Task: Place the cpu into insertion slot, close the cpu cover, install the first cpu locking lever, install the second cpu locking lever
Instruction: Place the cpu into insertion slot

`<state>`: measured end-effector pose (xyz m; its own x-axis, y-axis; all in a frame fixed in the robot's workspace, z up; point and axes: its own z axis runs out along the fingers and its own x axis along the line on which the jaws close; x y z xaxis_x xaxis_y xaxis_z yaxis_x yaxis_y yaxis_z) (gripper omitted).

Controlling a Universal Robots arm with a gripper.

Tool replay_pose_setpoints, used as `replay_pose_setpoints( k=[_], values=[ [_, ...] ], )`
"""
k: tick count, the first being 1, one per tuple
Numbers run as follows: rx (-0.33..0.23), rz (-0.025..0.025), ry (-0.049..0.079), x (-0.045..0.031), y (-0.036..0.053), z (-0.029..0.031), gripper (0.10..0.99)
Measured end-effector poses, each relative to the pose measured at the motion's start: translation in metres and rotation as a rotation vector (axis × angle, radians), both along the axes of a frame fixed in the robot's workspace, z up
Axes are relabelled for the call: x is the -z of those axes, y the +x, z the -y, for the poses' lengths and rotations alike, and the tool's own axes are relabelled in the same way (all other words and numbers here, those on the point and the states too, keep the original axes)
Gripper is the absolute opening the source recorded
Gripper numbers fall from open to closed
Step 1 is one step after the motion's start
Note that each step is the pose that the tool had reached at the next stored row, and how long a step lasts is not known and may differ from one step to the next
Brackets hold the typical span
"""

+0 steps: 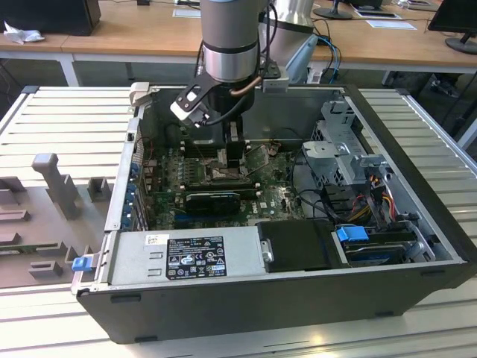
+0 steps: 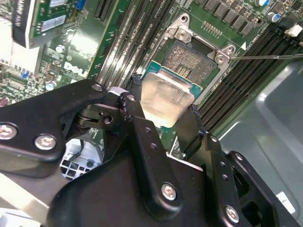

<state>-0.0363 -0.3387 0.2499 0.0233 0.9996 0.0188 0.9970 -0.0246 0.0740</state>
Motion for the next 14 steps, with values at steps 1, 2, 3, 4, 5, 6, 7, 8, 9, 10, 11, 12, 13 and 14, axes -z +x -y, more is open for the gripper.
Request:
replay_pose_setpoints(
  k=[1, 2, 3, 4, 5, 6, 7, 8, 9, 10, 11, 12, 13, 14],
  values=[
    [-0.002, 0.0, 0.0, 0.0036, -0.001, -0.0009, 0.533],
    [-0.008, 0.0, 0.0, 0.0081, -0.0037, -0.0016, 0.533],
    [-0.01, 0.0, 0.0, 0.0099, -0.0045, -0.0018, 0.533],
    [-0.012, 0.0, 0.0, 0.0118, -0.0052, -0.0021, 0.533],
    [-0.013, 0.0, 0.0, 0.0151, -0.0062, -0.0026, 0.533],
    [-0.013, 0.0, 0.0, 0.0188, -0.0069, -0.004, 0.533],
    [-0.013, 0.0001, 0.0, 0.0209, -0.0072, -0.0052, 0.533],
    [-0.013, 0.0, 0.0, 0.0222, -0.0073, -0.0058, 0.533],
    [-0.013, 0.0, 0.0, 0.0252, -0.0074, -0.0069, 0.533],
    [-0.013, 0.0, 0.0, 0.0282, -0.0079, -0.0082, 0.533],
    [-0.013, 0.0, 0.0, 0.0297, -0.0085, -0.0087, 0.533],
    [-0.013, 0.0, 0.0, 0.0313, -0.0092, -0.0094, 0.533],
    [-0.012, -0.0001, 0.0, 0.0321, -0.0095, -0.0101, 0.533],
    [-0.012, 0.0, 0.0, 0.0327, -0.0096, -0.0108, 0.533]
  ],
)
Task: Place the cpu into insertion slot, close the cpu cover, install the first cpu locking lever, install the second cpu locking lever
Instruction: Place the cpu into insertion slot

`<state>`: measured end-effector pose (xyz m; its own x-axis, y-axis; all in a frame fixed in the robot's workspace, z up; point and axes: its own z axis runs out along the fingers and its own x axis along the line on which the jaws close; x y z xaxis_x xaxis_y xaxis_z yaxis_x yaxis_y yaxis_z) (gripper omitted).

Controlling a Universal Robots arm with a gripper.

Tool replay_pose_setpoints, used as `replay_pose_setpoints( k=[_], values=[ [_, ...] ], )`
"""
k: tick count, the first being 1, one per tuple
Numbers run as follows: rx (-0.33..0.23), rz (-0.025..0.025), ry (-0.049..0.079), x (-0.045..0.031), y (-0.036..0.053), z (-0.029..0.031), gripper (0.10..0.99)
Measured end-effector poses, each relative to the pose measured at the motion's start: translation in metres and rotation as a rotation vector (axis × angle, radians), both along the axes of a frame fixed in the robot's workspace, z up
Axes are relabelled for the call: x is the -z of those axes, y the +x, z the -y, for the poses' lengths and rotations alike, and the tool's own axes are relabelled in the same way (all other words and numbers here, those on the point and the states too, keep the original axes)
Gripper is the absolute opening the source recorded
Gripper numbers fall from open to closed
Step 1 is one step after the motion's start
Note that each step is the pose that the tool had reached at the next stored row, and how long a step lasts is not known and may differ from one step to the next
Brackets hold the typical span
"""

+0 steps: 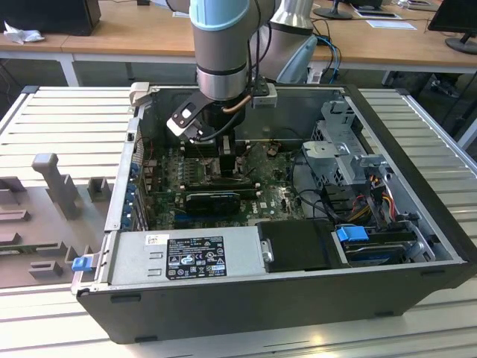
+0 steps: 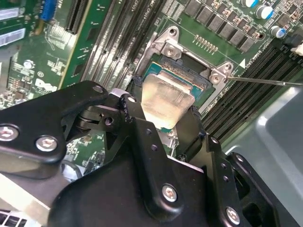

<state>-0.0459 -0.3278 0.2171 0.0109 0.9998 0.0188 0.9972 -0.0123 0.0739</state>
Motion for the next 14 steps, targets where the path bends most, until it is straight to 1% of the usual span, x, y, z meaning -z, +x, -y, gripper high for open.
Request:
replay_pose_setpoints(
  k=[5, 8, 11, 14],
  values=[
    [0.001, 0.0002, 0.0, 0.0039, 0.0, -0.0048, 0.533],
    [0.012, 0.0, 0.0, 0.0063, 0.0, -0.0059, 0.533],
    [0.013, 0.0, 0.0, 0.0111, 0.0, -0.0072, 0.533],
    [0.013, -0.0001, 0.0, 0.0129, 0.0, -0.0075, 0.533]
  ],
)
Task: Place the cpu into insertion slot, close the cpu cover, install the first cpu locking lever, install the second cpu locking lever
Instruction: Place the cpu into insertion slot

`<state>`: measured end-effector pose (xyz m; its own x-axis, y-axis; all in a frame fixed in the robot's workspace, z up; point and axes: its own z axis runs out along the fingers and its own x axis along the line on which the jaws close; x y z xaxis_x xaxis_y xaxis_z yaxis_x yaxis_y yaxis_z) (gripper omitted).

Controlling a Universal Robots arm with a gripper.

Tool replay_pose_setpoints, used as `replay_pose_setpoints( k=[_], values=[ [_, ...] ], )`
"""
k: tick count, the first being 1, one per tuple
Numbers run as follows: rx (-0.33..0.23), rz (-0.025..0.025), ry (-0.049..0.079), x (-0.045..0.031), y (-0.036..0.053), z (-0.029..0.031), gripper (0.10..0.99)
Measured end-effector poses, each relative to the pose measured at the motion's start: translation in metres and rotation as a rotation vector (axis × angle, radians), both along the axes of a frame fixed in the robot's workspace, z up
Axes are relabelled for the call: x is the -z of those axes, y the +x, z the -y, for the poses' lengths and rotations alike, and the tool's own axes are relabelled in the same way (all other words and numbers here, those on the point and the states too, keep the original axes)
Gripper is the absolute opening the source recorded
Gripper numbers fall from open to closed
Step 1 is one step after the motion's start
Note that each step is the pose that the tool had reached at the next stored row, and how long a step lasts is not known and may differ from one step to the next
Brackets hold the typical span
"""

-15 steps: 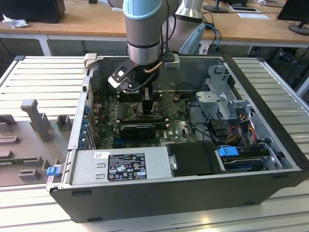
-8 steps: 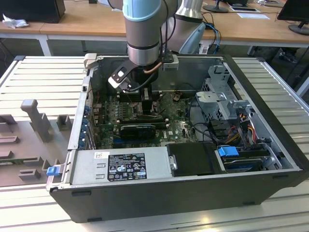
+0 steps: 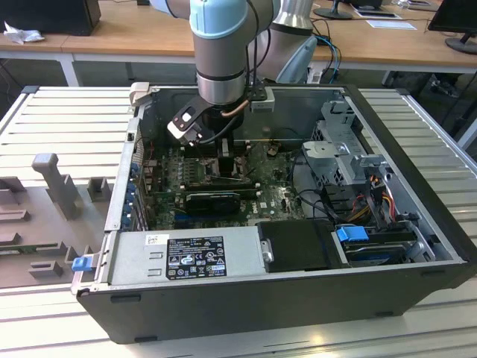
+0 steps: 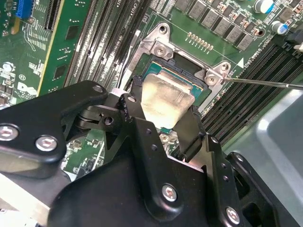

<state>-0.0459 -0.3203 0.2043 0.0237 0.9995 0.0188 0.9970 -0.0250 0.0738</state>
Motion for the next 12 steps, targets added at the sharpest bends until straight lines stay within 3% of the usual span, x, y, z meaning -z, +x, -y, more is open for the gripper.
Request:
replay_pose_setpoints(
  k=[11, 12],
  values=[
    [0.001, 0.0, 0.0, 0.0033, 0.0001, 0.0, 0.545],
    [0.001, 0.0002, 0.001, 0.0033, 0.0001, -0.0001, 0.608]
  ],
)
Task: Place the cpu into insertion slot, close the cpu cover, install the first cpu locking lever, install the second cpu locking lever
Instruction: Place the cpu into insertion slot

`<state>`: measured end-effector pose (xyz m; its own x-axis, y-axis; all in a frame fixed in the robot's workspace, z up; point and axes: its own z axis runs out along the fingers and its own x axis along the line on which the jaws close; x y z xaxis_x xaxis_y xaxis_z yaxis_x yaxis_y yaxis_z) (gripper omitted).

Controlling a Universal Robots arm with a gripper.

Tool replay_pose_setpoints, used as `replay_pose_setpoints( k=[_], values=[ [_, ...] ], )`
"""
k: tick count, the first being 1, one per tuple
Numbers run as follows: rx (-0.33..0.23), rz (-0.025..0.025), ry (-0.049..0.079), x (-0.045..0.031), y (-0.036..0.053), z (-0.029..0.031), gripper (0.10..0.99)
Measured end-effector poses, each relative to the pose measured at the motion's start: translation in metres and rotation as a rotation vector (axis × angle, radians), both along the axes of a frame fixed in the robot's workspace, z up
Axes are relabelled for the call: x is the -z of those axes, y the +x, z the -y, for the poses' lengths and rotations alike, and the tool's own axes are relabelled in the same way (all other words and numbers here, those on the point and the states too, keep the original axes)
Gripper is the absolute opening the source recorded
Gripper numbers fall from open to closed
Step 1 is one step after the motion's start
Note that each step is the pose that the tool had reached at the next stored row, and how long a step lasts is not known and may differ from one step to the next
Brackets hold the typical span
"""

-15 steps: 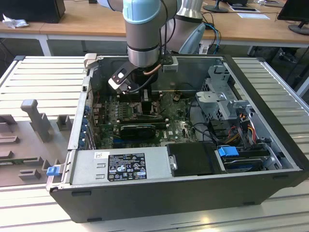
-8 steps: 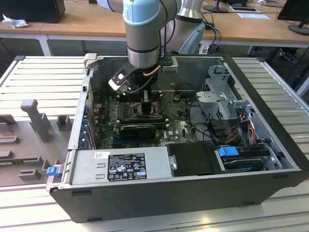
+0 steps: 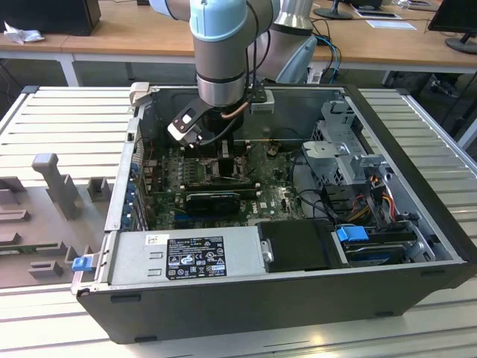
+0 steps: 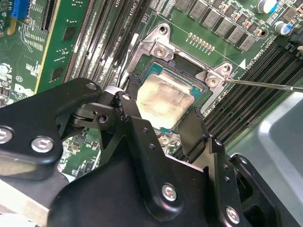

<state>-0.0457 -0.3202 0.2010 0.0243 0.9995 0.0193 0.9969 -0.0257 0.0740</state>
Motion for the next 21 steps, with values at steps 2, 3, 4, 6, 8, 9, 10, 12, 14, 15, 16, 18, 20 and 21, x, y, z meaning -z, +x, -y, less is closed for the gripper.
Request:
replay_pose_setpoints(
  k=[2, 3, 4, 6, 8, 9, 10, 12, 14, 15, 16, 18, 20, 21],
  values=[
    [0.0, -0.0001, 0.002, 0.0, 0.0001, 0.0, 0.608],
    [0.0, -0.0001, 0.002, 0.0, 0.0005, -0.0003, 0.608],
    [0.0, -0.0001, 0.002, 0.0, 0.0007, -0.0004, 0.608],
    [-0.001, -0.0001, 0.002, 0.0001, 0.0009, -0.0008, 0.608],
    [-0.003, -0.0001, 0.002, 0.0003, 0.0016, -0.0025, 0.608],
    [-0.004, -0.0001, 0.002, 0.0004, 0.0018, -0.0032, 0.608],
    [-0.005, -0.0002, 0.003, 0.0004, 0.0019, -0.0035, 0.608],
    [-0.007, -0.0002, 0.003, 0.0005, 0.0019, -0.0037, 0.608],
    [-0.009, -0.0001, 0.003, 0.0007, 0.002, -0.0038, 0.608],
    [-0.009, -0.0001, 0.003, 0.0008, 0.002, -0.0025, 0.608],
    [-0.008, -0.0001, 0.003, 0.0008, 0.002, -0.0018, 0.608],
    [-0.007, -0.0003, 0.003, 0.0004, 0.0019, -0.0016, 0.592],
    [-0.007, -0.0005, 0.003, -0.0009, 0.002, -0.0017, 0.533],
    [-0.009, -0.0006, 0.003, -0.002, 0.002, -0.0017, 0.533]
  ],
)
